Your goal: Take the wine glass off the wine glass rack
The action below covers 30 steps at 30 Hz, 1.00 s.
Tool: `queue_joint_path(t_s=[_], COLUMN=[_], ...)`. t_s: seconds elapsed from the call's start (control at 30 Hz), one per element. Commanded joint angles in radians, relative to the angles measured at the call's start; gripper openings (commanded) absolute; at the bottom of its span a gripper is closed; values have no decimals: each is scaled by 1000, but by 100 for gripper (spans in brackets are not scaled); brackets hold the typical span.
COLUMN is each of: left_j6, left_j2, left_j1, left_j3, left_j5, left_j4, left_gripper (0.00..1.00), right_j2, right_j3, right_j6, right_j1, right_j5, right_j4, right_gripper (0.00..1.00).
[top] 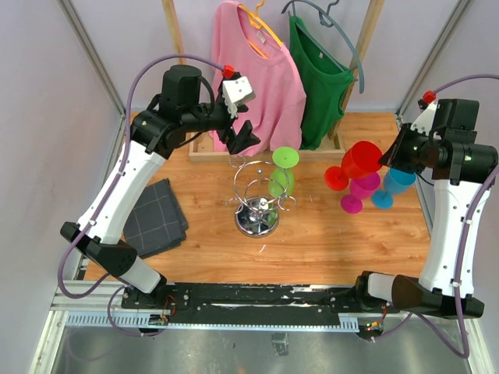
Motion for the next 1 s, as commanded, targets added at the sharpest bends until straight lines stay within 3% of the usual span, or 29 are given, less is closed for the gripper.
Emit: queue_joint_path(t_s=[0.0, 0.2, 0.43, 0.63, 0.97], left_j6=[-4, -7, 0, 10, 25], left_j2=[-29, -28, -29, -37, -51], left_j1=[4, 3, 3, 3, 5], left_j3=[-13, -18, -27, -40, -67], left_j5=[3, 10, 12, 5, -1], left_j4=[23, 24, 25, 24, 24], left_gripper=[99, 99, 99, 99, 99], right_j2=[-49, -128, -208, -253, -280], right_j3=[-22, -122, -256, -375, -495], right_j6=[-54, -86, -89, -83, -66], right_j1=[-35, -34, -34, -61, -176], right_j5=[27, 37, 171, 274, 315], right_j4=[-66, -137, -163, -120, -5], right_gripper=[1, 1, 1, 1, 1])
